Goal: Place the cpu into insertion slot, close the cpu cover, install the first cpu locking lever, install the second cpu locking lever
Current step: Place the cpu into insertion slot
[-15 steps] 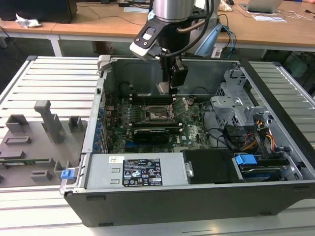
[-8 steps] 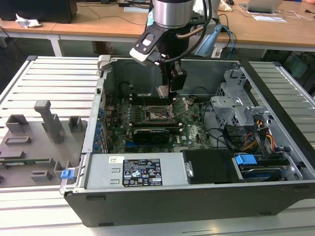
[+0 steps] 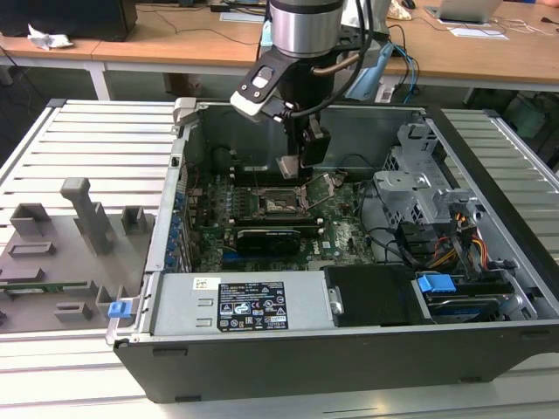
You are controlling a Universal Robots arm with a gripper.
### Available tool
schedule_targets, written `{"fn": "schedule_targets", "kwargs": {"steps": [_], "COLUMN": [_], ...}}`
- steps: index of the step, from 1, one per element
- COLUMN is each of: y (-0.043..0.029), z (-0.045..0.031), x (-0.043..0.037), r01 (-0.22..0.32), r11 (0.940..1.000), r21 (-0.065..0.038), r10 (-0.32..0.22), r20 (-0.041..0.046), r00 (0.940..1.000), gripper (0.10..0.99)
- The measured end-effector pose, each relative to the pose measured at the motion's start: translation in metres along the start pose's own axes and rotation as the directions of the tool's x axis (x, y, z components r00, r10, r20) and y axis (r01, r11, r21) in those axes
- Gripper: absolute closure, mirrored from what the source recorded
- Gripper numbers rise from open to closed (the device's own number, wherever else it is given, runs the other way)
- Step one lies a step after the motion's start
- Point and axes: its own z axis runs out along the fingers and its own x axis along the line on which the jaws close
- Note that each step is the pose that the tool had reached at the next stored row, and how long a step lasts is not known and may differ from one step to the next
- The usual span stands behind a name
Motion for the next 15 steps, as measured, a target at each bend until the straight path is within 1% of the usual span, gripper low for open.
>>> {"fn": "schedule_targets", "kwargs": {"steps": [15], "y": [-0.0008], "z": [0.0092], "x": [-0.0002], "r01": [-0.001], "r11": [1.0000], "r21": [0.000], "r10": [0.001], "r20": [0.0001], "r00": [1.0000], "gripper": [0.557]}}
